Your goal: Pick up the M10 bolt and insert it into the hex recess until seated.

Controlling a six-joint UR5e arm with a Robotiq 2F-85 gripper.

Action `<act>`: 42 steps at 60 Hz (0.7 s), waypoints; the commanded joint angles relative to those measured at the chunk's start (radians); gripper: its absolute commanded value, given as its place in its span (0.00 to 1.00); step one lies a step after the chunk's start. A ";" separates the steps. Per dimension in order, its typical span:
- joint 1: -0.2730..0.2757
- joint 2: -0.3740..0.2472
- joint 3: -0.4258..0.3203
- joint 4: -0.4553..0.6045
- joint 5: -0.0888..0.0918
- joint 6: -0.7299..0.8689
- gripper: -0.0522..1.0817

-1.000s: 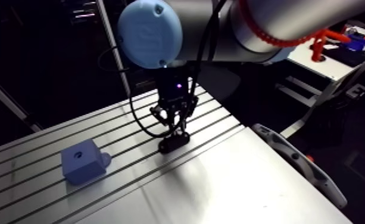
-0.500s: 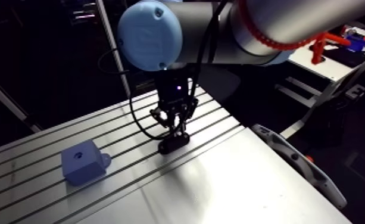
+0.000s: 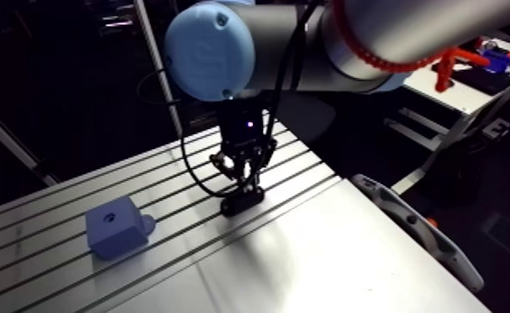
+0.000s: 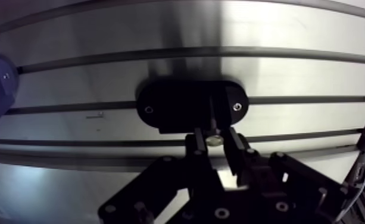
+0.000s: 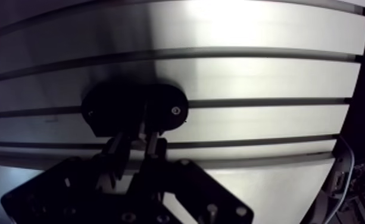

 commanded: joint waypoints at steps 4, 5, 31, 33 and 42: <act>0.000 0.000 0.002 -0.004 0.000 0.000 0.64; 0.000 0.000 0.002 -0.004 0.000 0.000 0.64; 0.000 0.000 0.002 -0.004 0.000 0.000 0.66; 0.000 0.000 0.002 -0.004 0.000 0.000 0.67; 0.000 -0.002 0.002 -0.004 0.000 0.000 0.67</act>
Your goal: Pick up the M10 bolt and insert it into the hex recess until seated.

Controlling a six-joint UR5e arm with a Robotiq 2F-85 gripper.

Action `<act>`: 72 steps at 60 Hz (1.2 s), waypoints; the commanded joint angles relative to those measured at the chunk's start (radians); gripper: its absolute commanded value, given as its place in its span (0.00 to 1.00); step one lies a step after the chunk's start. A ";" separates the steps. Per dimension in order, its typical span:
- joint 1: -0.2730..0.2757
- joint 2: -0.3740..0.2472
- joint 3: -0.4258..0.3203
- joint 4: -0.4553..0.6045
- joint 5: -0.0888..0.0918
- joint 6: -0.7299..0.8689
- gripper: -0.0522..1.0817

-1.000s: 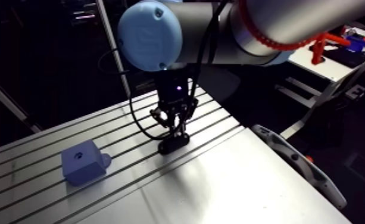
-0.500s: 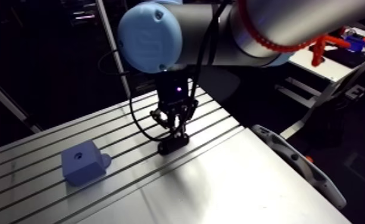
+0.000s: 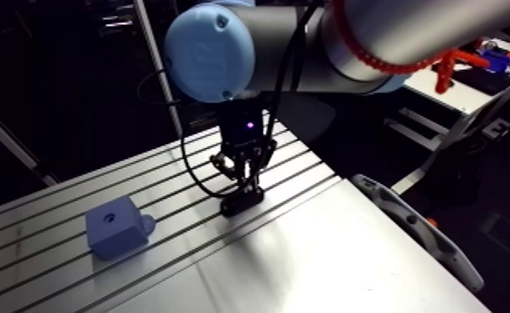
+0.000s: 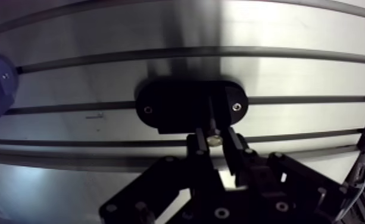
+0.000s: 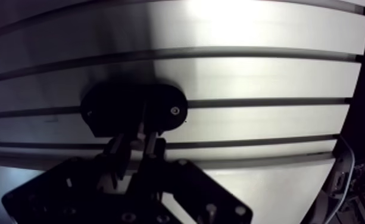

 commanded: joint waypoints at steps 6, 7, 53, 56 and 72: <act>0.000 -0.007 -0.001 0.001 0.000 0.000 0.69; 0.000 -0.007 -0.001 0.001 0.000 0.000 0.69; 0.021 -0.117 -0.153 0.202 0.021 -0.002 0.78; 0.040 -0.122 -0.181 0.241 0.023 0.003 0.80; 0.155 -0.120 -0.285 0.373 0.014 0.019 0.87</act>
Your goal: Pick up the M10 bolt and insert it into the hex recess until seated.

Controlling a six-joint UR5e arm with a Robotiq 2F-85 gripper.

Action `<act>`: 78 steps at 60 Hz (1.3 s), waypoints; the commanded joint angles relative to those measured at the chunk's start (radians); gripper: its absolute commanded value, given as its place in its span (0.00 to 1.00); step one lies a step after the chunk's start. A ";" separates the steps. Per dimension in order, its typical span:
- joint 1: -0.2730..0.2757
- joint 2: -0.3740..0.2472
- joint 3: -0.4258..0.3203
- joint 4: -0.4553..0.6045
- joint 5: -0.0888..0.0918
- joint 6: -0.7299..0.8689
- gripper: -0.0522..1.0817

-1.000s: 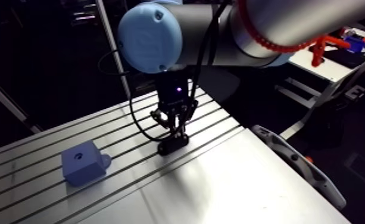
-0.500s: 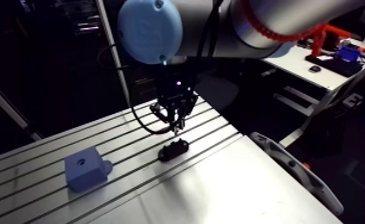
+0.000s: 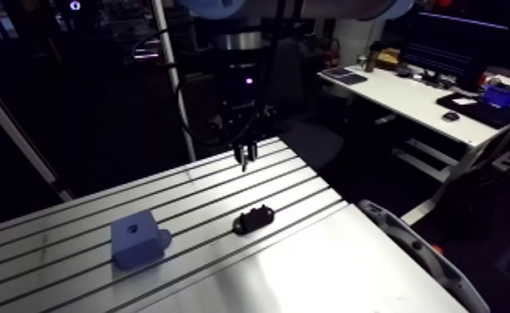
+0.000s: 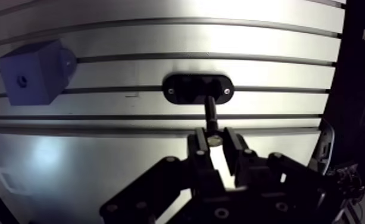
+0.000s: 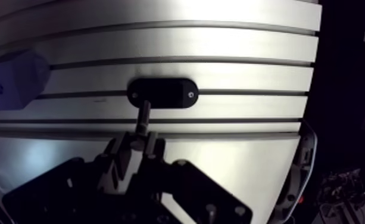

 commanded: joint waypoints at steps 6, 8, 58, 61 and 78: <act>0.124 -0.002 -0.100 0.136 -0.008 0.000 0.87; 0.136 -0.002 -0.103 0.141 -0.011 -0.002 0.87; 0.394 0.095 -0.247 0.262 -0.024 0.105 0.87; 0.400 0.105 -0.258 0.270 -0.024 0.105 0.87; 0.402 0.123 -0.271 0.318 -0.025 0.101 0.87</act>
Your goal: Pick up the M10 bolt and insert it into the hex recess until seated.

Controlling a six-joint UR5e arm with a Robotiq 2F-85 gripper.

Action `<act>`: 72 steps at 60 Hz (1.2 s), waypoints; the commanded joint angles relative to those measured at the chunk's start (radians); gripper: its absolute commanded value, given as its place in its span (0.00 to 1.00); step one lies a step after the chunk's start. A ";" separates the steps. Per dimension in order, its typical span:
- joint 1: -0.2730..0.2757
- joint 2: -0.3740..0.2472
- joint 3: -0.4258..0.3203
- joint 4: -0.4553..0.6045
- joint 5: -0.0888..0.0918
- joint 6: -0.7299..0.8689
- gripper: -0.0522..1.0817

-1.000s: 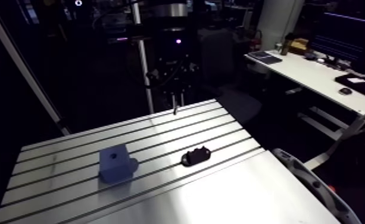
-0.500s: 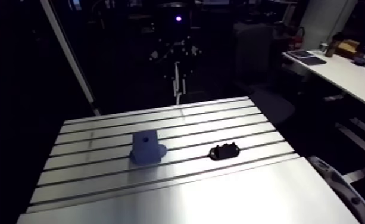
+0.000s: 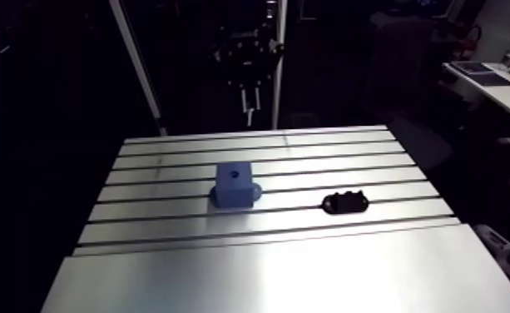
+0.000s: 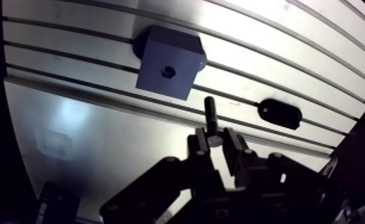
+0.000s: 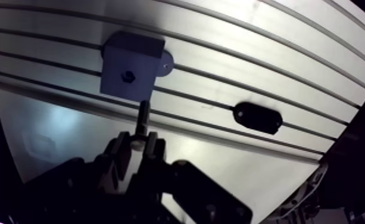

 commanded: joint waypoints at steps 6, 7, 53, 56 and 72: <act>0.008 0.019 -0.020 0.059 -0.001 -0.008 0.87; 0.008 0.023 -0.022 0.061 -0.001 -0.010 0.87; 0.078 0.085 -0.012 0.037 -0.021 -0.004 0.90; 0.078 0.086 -0.009 0.037 -0.026 -0.003 0.90; 0.078 0.099 -0.005 0.017 -0.038 -0.022 0.90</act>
